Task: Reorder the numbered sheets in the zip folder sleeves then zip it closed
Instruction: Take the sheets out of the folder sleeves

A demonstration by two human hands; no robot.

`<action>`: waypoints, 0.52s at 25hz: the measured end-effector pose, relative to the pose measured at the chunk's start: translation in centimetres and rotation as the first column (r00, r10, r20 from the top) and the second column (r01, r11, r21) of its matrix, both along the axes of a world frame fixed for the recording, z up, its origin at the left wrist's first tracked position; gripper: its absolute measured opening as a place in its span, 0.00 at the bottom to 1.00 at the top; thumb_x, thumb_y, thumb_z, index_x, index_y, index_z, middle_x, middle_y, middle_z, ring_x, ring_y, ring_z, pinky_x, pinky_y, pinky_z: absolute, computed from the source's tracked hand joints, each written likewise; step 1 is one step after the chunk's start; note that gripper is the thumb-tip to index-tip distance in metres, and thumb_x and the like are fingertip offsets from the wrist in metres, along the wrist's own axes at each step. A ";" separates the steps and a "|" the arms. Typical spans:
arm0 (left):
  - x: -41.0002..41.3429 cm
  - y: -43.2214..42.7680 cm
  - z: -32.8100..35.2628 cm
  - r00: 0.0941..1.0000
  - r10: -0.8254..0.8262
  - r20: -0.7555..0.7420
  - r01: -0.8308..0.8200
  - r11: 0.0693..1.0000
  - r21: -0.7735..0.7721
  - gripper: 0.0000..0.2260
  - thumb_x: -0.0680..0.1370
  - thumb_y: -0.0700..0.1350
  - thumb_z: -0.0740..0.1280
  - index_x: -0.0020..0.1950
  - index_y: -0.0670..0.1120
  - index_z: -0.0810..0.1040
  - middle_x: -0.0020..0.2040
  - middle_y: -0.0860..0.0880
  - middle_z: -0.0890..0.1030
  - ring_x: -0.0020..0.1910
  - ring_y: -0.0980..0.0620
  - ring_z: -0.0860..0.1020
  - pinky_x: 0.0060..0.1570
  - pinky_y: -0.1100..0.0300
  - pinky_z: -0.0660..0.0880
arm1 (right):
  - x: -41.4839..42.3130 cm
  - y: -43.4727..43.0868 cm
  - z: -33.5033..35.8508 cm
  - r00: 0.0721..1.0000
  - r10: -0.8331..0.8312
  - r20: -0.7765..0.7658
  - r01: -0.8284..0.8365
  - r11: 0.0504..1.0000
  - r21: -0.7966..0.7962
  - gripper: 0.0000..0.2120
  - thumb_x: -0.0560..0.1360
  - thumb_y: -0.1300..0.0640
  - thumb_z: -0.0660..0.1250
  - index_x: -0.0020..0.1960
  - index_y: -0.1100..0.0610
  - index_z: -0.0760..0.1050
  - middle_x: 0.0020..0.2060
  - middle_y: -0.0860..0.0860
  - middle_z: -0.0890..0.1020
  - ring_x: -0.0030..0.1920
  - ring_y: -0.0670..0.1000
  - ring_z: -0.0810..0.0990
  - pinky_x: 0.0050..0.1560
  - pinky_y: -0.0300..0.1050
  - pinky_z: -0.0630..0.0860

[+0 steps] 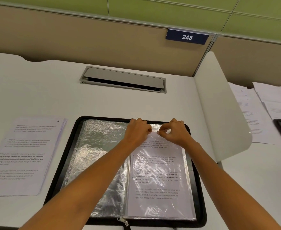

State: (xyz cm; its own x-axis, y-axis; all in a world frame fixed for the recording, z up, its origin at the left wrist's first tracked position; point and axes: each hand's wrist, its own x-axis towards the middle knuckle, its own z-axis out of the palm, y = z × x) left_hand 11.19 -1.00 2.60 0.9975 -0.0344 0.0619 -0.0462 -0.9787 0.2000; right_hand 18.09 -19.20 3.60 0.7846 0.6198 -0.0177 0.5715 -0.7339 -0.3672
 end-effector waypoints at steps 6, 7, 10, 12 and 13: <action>-0.9 0.3 -0.6 0.998 -0.055 -0.042 0.057 0.997 0.048 0.09 0.80 0.51 0.64 0.56 0.55 0.81 0.54 0.54 0.81 0.56 0.51 0.74 0.56 0.53 0.66 | 1.7 1.5 -0.2 0.986 -0.162 -0.041 0.149 0.963 -0.226 0.13 0.80 0.49 0.60 0.50 0.52 0.82 0.44 0.50 0.85 0.46 0.53 0.80 0.59 0.50 0.68; -1.0 0.3 -0.6 0.997 -0.057 -0.046 0.059 0.997 0.046 0.09 0.80 0.51 0.64 0.57 0.55 0.81 0.54 0.54 0.81 0.56 0.51 0.73 0.57 0.52 0.66 | 1.8 1.9 -0.1 0.991 -0.135 -0.025 0.123 0.956 -0.265 0.11 0.79 0.51 0.61 0.53 0.51 0.82 0.47 0.49 0.84 0.48 0.53 0.80 0.59 0.51 0.67; -1.2 0.3 -0.9 0.997 -0.053 -0.058 0.054 0.998 0.031 0.10 0.80 0.50 0.63 0.58 0.55 0.80 0.56 0.53 0.81 0.57 0.50 0.73 0.58 0.52 0.66 | 1.8 2.8 -0.2 0.999 -0.046 -0.002 0.042 0.929 -0.368 0.10 0.78 0.52 0.63 0.56 0.48 0.80 0.51 0.46 0.82 0.54 0.51 0.77 0.60 0.51 0.64; -1.2 0.3 -0.9 0.997 -0.050 -0.057 0.051 0.999 0.019 0.10 0.80 0.51 0.64 0.59 0.55 0.80 0.56 0.53 0.81 0.57 0.50 0.72 0.58 0.53 0.66 | 1.7 3.1 -0.4 1.000 0.002 0.005 0.001 0.906 -0.424 0.09 0.77 0.51 0.65 0.56 0.47 0.79 0.51 0.46 0.81 0.58 0.52 0.72 0.60 0.51 0.63; -1.2 0.4 -0.8 0.997 -0.049 -0.055 0.050 0.999 0.011 0.10 0.80 0.51 0.64 0.59 0.55 0.80 0.57 0.53 0.80 0.57 0.51 0.72 0.58 0.52 0.66 | 1.7 3.1 -0.5 1.000 0.010 -0.003 -0.011 0.899 -0.438 0.09 0.76 0.51 0.66 0.55 0.47 0.79 0.50 0.47 0.81 0.59 0.52 0.71 0.61 0.51 0.63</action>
